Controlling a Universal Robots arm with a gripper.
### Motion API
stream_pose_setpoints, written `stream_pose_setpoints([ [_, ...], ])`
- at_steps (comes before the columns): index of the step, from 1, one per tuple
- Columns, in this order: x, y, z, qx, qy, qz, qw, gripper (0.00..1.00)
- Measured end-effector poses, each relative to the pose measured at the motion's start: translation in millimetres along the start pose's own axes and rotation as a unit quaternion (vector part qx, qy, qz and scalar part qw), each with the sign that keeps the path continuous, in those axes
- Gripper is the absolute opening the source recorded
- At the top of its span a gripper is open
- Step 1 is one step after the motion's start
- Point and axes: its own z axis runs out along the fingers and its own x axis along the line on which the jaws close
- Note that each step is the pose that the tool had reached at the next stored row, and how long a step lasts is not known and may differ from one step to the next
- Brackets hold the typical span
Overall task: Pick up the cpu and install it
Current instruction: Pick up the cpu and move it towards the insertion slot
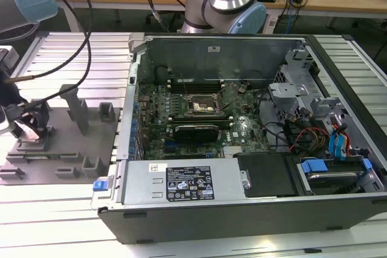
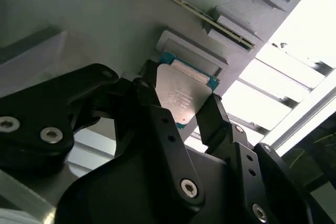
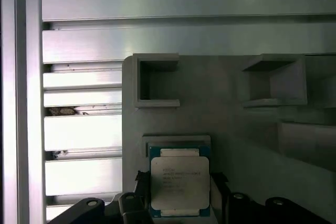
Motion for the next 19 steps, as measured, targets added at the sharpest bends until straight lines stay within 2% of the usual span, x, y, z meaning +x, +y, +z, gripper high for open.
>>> stream_pose_setpoints([
  [1,-0.2,0.3,-5.6,0.0,0.0,0.0,1.0,0.54],
  [2,-0.2,0.3,-7.1,0.0,0.0,0.0,1.0,0.54],
  [16,-0.3,0.4,-7.5,0.0,0.0,0.0,1.0,0.54],
  [19,-0.5,0.6,-13.0,0.0,0.0,0.0,1.0,0.54],
])
